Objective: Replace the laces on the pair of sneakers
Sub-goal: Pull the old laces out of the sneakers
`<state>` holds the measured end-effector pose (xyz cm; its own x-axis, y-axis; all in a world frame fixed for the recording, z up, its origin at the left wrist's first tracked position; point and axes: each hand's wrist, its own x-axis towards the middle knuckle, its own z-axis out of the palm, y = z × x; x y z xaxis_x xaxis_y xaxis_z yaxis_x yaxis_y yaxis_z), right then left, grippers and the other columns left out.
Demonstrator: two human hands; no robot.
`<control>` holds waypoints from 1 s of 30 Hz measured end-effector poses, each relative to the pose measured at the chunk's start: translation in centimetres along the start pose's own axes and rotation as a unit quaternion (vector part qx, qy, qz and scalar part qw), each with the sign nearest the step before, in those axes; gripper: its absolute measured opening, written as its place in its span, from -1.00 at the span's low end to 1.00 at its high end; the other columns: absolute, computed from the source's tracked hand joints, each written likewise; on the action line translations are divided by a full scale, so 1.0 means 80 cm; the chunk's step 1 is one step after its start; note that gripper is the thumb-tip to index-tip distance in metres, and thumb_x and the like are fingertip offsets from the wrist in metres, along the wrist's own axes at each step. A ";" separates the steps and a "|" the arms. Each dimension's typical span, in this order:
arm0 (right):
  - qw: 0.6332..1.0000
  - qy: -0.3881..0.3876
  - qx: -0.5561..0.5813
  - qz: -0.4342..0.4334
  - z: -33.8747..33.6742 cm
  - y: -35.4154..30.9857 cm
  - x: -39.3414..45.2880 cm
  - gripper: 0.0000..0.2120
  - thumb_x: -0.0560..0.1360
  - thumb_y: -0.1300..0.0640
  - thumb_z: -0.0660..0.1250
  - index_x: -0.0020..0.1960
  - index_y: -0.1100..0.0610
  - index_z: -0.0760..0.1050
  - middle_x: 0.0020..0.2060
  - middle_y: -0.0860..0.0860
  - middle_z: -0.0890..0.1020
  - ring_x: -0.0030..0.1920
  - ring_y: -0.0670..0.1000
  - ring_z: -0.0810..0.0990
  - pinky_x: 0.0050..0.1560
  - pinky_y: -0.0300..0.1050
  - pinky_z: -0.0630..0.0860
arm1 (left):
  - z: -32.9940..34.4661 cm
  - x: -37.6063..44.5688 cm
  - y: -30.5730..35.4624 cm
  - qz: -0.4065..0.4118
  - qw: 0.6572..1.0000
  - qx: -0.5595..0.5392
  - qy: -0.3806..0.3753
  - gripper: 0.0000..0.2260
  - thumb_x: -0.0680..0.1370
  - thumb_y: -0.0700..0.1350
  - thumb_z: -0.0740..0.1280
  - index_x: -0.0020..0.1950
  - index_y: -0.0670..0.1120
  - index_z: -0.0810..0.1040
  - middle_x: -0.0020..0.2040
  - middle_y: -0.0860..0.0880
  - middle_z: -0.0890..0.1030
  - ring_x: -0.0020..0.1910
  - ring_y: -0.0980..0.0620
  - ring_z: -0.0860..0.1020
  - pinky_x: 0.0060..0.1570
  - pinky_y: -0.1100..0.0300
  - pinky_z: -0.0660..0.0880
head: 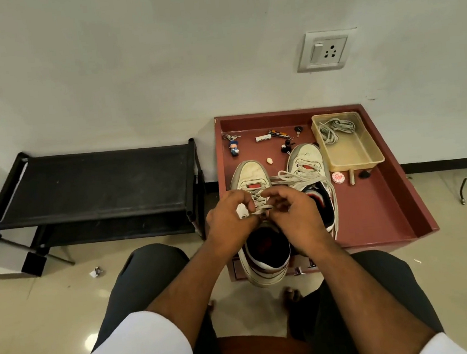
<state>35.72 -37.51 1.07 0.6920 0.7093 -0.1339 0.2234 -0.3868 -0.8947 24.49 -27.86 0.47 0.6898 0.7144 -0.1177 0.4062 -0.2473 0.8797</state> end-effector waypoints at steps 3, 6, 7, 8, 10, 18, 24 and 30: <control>0.999 0.034 0.034 0.019 0.002 0.002 0.002 -0.65 0.44 0.37 0.40 -0.01 -0.08 0.60 -0.17 -0.02 0.63 -0.14 -0.06 0.60 -0.11 -0.23 0.57 | 0.004 0.003 -0.003 -0.002 0.999 -0.034 0.030 -0.86 0.36 0.10 0.40 -0.17 0.17 0.47 -0.07 0.19 0.61 0.10 0.12 0.57 0.14 -0.13 0.53; 0.995 0.074 0.051 0.033 0.002 0.003 0.004 -0.69 0.45 0.36 0.35 -0.11 -0.07 0.60 -0.14 0.01 0.64 -0.12 -0.04 0.60 -0.06 -0.19 0.55 | 0.002 0.006 -0.001 -0.053 0.985 -0.133 0.091 -0.82 0.50 -0.21 0.42 -0.11 0.04 0.47 -0.11 0.01 0.63 -0.03 0.01 0.63 -0.10 0.20 0.60; 0.994 0.082 0.054 0.038 0.002 0.002 0.004 -0.71 0.46 0.36 0.34 -0.13 -0.03 0.59 -0.12 0.01 0.63 -0.12 -0.05 0.59 -0.07 -0.22 0.51 | 0.000 0.006 0.001 -0.078 0.974 -0.176 0.115 -0.82 0.53 -0.28 0.37 -0.05 -0.01 0.48 -0.09 -0.04 0.64 -0.05 -0.01 0.65 -0.14 0.24 0.60; 0.993 0.090 0.061 0.043 0.002 0.002 0.005 -0.73 0.47 0.37 0.32 -0.14 0.00 0.57 -0.12 0.01 0.63 -0.13 -0.05 0.58 -0.10 -0.25 0.49 | -0.002 0.006 0.005 -0.100 0.962 -0.216 0.136 -0.82 0.55 -0.30 0.33 0.01 -0.03 0.49 -0.07 -0.07 0.65 -0.07 0.00 0.66 -0.14 0.22 0.61; 0.986 0.114 0.110 0.057 0.000 -0.002 0.004 -0.75 0.51 0.36 0.27 -0.14 0.02 0.53 -0.15 0.03 0.63 -0.18 -0.02 0.56 -0.16 -0.17 0.51 | -0.005 0.004 0.009 -0.130 0.938 -0.269 0.177 -0.81 0.60 -0.30 0.27 0.13 -0.04 0.49 -0.09 -0.05 0.63 -0.13 0.05 0.63 -0.10 0.15 0.62; 0.848 0.234 0.469 0.073 -0.051 -0.013 0.004 -0.70 0.52 0.43 0.18 0.02 0.04 0.45 -0.28 0.01 0.56 -0.29 -0.04 0.54 -0.08 -0.04 0.49 | -0.053 0.017 -0.015 -0.176 0.818 -0.378 0.397 -0.65 0.61 -0.32 0.20 0.34 0.01 0.41 0.11 -0.04 0.53 -0.04 0.05 0.59 -0.16 0.27 0.56; 0.783 0.385 0.485 0.060 -0.111 0.008 0.007 -0.67 0.46 0.40 0.30 0.04 0.00 0.51 0.03 0.10 0.61 -0.12 0.01 0.60 -0.13 -0.08 0.56 | -0.101 0.033 -0.035 -0.167 0.729 -0.329 0.576 -0.51 0.51 -0.42 0.14 0.32 0.04 0.39 0.22 -0.05 0.44 0.10 0.07 0.50 -0.10 0.32 0.51; 0.869 0.474 0.105 0.097 -0.119 0.019 -0.002 -0.62 0.56 0.19 0.30 0.34 -0.02 0.36 0.36 0.07 0.37 0.27 0.03 0.46 0.00 -0.26 0.54 | -0.126 0.039 -0.050 -0.033 0.716 -0.243 0.654 -0.55 0.51 -0.32 0.18 0.41 -0.16 0.38 0.40 -0.17 0.39 0.34 0.03 0.39 0.27 0.32 0.38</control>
<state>42.49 -43.81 3.81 0.9793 -0.2000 0.0318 -0.0212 -0.2574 -0.9661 18.98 -18.08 1.19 -0.6021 0.7938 0.0859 -0.0626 -0.1542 0.9860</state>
